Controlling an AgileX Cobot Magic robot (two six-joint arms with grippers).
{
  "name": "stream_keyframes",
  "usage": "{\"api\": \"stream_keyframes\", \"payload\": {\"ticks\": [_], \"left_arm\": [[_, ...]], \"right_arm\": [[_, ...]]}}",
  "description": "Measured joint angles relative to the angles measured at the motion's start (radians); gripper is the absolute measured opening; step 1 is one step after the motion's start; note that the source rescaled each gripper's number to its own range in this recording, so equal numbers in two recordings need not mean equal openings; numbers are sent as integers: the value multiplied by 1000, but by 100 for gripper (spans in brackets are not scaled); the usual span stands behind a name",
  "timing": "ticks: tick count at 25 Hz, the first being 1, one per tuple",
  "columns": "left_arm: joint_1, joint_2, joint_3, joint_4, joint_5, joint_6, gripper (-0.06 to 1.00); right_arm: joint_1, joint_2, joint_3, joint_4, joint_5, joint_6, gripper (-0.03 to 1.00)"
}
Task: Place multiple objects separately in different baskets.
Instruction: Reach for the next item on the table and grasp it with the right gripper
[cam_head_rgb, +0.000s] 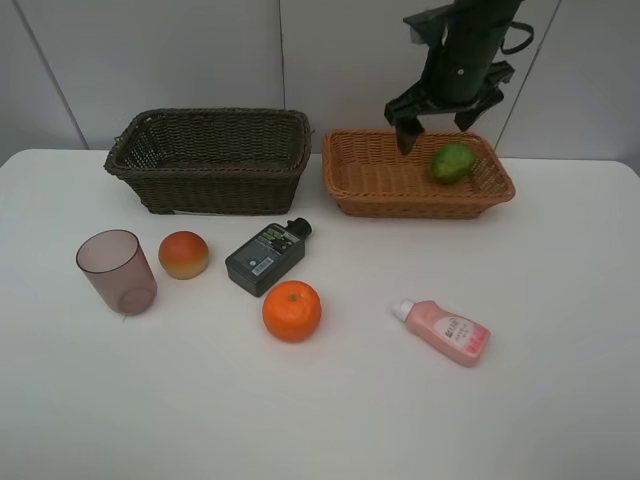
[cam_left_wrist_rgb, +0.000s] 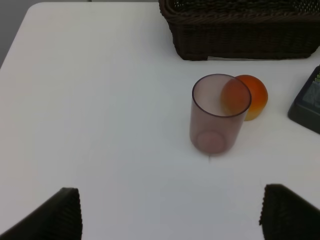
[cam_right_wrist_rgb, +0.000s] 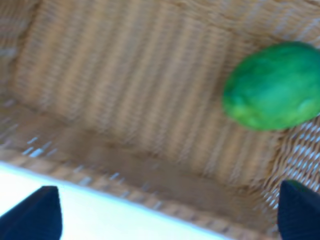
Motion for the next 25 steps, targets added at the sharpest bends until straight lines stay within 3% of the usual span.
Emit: {"api": "stream_keyframes", "payload": {"ticks": [6,17,25], "left_arm": [[0,0,0,0,0,0,93],[0,0,0,0,0,0,93],[0,0,0,0,0,0,93]], "right_arm": [[106,-31,0,88,121,-69,87],[361,-31,0,181,127,-130,87],[460,-24,56,193,132,-129,87]]}}
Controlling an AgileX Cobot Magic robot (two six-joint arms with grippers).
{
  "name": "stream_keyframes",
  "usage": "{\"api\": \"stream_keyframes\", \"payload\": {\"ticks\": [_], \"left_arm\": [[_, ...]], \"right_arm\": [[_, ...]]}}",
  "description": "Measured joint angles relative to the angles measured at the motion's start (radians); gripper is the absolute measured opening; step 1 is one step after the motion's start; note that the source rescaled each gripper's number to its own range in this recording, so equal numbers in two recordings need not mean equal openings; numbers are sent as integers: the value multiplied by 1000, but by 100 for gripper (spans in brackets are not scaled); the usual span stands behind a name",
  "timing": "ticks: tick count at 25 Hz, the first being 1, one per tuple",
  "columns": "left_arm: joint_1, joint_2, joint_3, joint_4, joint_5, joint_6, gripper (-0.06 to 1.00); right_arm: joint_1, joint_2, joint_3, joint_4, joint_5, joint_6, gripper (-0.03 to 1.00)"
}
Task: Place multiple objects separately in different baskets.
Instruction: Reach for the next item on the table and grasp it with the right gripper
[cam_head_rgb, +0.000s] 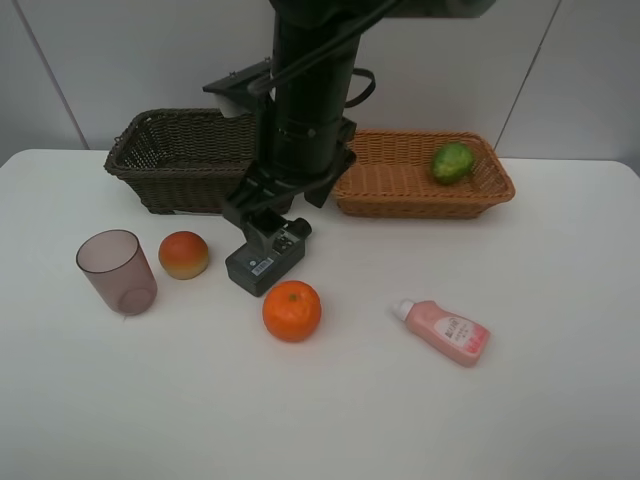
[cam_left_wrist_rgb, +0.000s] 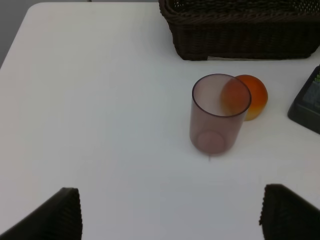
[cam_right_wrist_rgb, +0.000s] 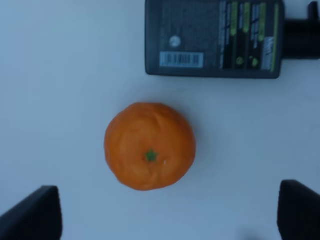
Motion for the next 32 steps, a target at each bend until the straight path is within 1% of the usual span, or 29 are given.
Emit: {"api": "stream_keyframes", "payload": {"ticks": [5,8,13,20,25,32], "left_arm": [[0,0,0,0,0,0,93],[0,0,0,0,0,0,93],[0,0,0,0,0,0,93],[0,0,0,0,-1,0,93],[0,0,0,0,-1,0,93],[0,0,0,0,-1,0,93]], "right_arm": [[20,8,71,12,-4,16,87],[25,9,116,31,-33,19,87],[25,10,172,32,-100,19,87],[25,71,178,33,-146,19,87],[25,94,183,33,-195,19,87],[25,111,183,27,-220,19,87]]}}
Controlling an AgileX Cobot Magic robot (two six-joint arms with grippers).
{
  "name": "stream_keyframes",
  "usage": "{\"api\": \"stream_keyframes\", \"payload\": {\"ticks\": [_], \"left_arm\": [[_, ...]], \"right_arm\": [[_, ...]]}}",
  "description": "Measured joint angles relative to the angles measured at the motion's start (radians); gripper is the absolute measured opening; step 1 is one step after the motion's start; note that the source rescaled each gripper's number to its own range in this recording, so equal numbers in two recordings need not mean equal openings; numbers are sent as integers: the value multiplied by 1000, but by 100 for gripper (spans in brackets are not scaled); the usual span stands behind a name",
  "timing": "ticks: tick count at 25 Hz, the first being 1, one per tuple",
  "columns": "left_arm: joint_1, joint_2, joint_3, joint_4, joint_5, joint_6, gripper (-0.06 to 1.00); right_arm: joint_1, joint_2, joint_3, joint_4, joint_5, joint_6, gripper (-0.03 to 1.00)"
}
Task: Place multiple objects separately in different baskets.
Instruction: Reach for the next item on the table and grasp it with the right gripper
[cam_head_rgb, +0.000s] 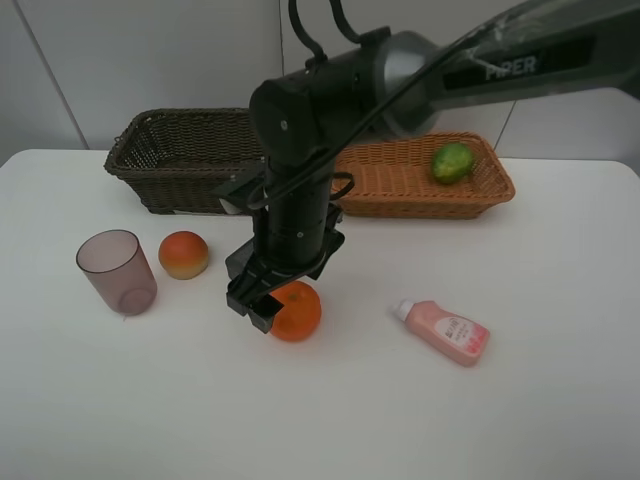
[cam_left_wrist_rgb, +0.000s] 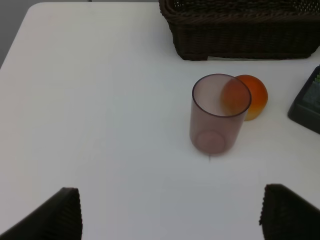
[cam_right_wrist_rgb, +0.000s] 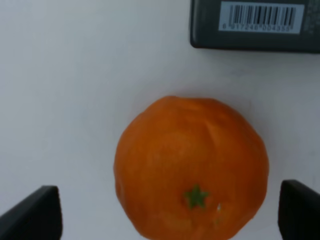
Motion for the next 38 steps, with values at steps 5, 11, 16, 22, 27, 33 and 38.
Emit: {"api": "stream_keyframes", "payload": {"ticks": [5,11,16,22,27,33,38], "left_arm": [[0,0,0,0,0,0,93],[0,0,0,0,0,0,93],[0,0,0,0,0,0,93],[0,0,0,0,0,0,93],[0,0,0,0,0,0,93],[0,0,0,0,0,0,93],[0,0,0,0,0,0,93]], "right_arm": [[0,26,0,0,-9,-16,87],[0,35,0,-28,-35,-19,87],[0,35,0,-38,-43,-19,87],[0,35,0,-47,-68,-22,87],[-2,35,0,-49,-73,-27,87],[-10,41,0,-50,-70,-27,87],[-11,60,0,-53,-67,-28,87]]}}
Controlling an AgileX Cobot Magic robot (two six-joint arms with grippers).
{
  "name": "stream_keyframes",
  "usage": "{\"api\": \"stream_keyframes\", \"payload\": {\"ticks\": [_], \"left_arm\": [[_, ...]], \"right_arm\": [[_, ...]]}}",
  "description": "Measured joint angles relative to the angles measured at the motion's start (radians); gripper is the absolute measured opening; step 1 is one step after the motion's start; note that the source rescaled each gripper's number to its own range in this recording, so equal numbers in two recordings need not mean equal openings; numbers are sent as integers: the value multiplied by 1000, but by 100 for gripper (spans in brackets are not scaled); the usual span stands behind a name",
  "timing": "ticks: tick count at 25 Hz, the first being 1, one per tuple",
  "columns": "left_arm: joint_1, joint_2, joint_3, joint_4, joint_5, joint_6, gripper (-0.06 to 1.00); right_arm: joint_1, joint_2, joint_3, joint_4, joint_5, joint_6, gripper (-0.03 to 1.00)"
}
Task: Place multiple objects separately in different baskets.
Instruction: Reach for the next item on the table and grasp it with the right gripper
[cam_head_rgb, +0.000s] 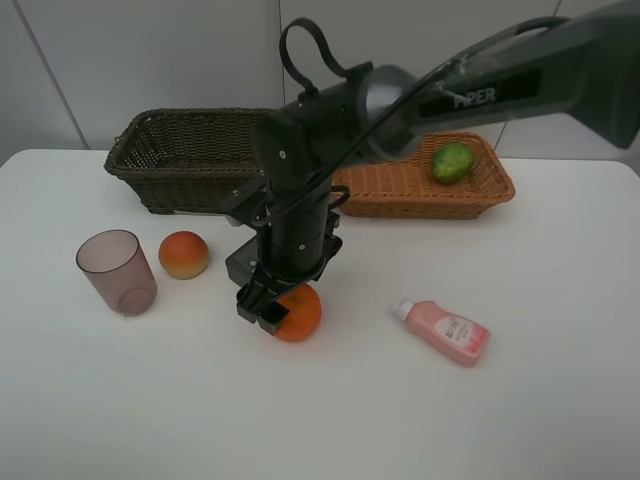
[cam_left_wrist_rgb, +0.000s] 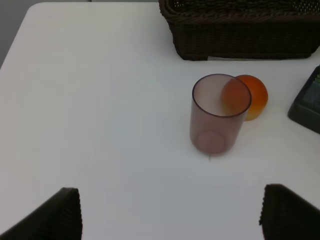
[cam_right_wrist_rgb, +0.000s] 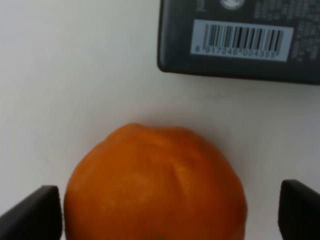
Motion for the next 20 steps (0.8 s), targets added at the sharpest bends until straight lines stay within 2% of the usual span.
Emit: {"api": "stream_keyframes", "payload": {"ticks": [20], "left_arm": [[0,0,0,0,0,0,93]], "right_arm": [[0,59,0,0,0,-14,87]]}}
